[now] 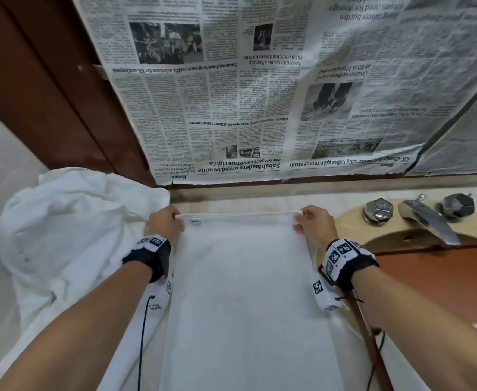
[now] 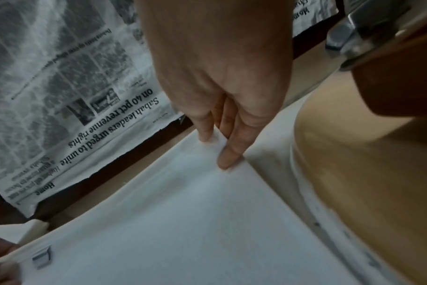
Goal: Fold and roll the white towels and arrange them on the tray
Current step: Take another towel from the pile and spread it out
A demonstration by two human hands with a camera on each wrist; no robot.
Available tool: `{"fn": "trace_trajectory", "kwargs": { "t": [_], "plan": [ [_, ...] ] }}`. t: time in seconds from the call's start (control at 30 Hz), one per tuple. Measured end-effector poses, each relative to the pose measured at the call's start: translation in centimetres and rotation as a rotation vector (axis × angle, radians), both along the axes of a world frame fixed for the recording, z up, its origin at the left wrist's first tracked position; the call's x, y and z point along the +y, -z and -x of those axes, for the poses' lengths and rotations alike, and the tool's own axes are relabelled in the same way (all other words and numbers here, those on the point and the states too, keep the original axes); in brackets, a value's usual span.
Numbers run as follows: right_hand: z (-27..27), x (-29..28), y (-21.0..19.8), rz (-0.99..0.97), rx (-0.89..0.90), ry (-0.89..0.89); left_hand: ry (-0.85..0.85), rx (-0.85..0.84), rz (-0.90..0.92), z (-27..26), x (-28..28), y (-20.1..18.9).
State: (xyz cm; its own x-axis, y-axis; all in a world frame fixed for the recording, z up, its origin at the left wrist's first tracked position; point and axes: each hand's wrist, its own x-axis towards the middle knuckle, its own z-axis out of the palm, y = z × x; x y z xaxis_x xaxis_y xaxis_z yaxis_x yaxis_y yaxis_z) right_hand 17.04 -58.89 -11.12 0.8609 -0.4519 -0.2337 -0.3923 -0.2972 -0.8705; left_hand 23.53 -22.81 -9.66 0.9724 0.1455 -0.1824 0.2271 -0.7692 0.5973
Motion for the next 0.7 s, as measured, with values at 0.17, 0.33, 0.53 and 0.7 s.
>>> {"fn": "trace_trajectory", "kwargs": {
  "t": [0.17, 0.33, 0.53, 0.7],
  "plan": [
    [-1.9, -0.6, 1.2, -0.033, 0.010, 0.017, -0.037, -0.020, -0.074, -1.2, -1.2, 1.5],
    [-1.5, -0.5, 1.1, -0.066, -0.003, 0.029, 0.004, 0.018, -0.138, -1.3, -1.9, 1.2],
    [4.0, -0.1, -1.5, 0.008, -0.043, -0.046, 0.226, -0.089, -0.100, 2.3, -4.1, 0.3],
    [12.1, 1.8, -2.5, 0.118, 0.001, -0.074, 0.473, -0.015, -0.050, 5.1, -10.0, -0.2]
  ]
}}
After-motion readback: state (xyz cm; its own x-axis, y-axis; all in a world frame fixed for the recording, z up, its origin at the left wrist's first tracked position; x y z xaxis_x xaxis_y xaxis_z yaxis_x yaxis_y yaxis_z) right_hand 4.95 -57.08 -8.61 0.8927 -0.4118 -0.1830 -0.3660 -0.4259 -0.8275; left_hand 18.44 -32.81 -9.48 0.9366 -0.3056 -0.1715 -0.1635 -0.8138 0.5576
